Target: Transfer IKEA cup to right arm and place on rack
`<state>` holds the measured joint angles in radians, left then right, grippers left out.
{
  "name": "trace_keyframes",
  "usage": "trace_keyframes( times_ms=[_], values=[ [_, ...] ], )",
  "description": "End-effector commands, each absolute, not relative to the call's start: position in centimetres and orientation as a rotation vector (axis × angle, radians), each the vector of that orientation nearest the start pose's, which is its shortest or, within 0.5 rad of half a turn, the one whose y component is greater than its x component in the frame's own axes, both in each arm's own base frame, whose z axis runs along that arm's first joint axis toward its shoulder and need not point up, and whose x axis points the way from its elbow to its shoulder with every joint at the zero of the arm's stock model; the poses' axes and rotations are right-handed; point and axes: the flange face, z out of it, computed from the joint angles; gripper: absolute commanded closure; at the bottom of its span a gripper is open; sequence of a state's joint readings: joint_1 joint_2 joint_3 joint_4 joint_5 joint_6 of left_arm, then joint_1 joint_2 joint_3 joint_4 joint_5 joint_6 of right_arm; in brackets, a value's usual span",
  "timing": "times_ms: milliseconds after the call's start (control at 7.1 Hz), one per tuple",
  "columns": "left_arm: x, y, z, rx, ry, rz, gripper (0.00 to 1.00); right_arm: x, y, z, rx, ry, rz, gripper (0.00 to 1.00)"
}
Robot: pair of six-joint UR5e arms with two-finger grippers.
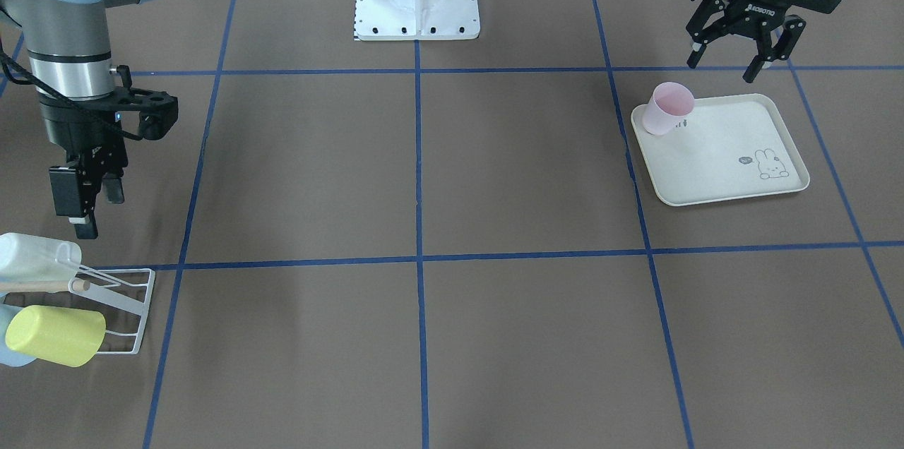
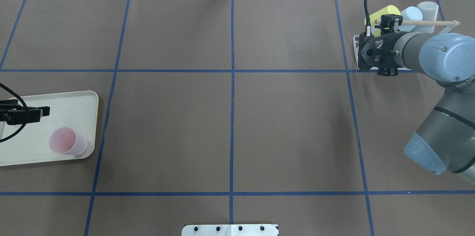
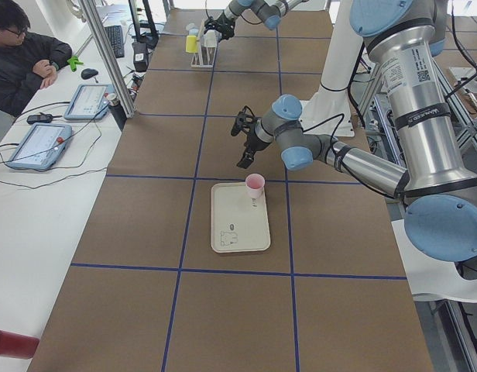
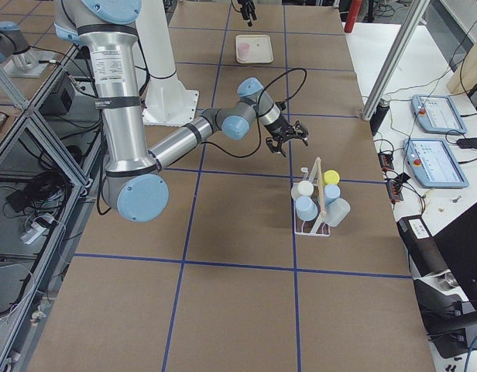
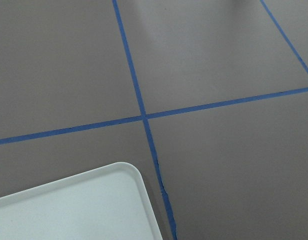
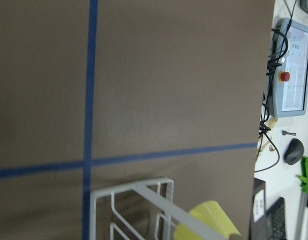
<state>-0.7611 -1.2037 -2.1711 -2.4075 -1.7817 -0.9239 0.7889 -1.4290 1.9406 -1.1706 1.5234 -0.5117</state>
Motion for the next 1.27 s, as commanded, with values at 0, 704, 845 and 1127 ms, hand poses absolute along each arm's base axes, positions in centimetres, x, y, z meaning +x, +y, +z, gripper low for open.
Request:
trace_keyframes(
  times_ms=[0,704,845,1127],
  values=[
    [18.8,-33.2,49.7,0.56,0.992,-0.026,0.0,-31.9,-44.8,34.9,1.007,-0.513,-0.874,0.01],
    [25.3,-29.7,52.0,0.451,0.987,-0.112,0.06,-36.0,-40.8,32.9,1.031,-0.742,-0.748,0.01],
    [24.9,-29.5,52.9,0.45,0.961,-0.112,0.43,-36.1,-40.7,32.9,1.03,-0.743,-0.75,0.01],
    [24.8,-29.6,53.0,0.448,0.955,-0.114,0.93,-36.3,-40.6,33.1,1.026,-0.742,-0.755,0.01]
  ],
)
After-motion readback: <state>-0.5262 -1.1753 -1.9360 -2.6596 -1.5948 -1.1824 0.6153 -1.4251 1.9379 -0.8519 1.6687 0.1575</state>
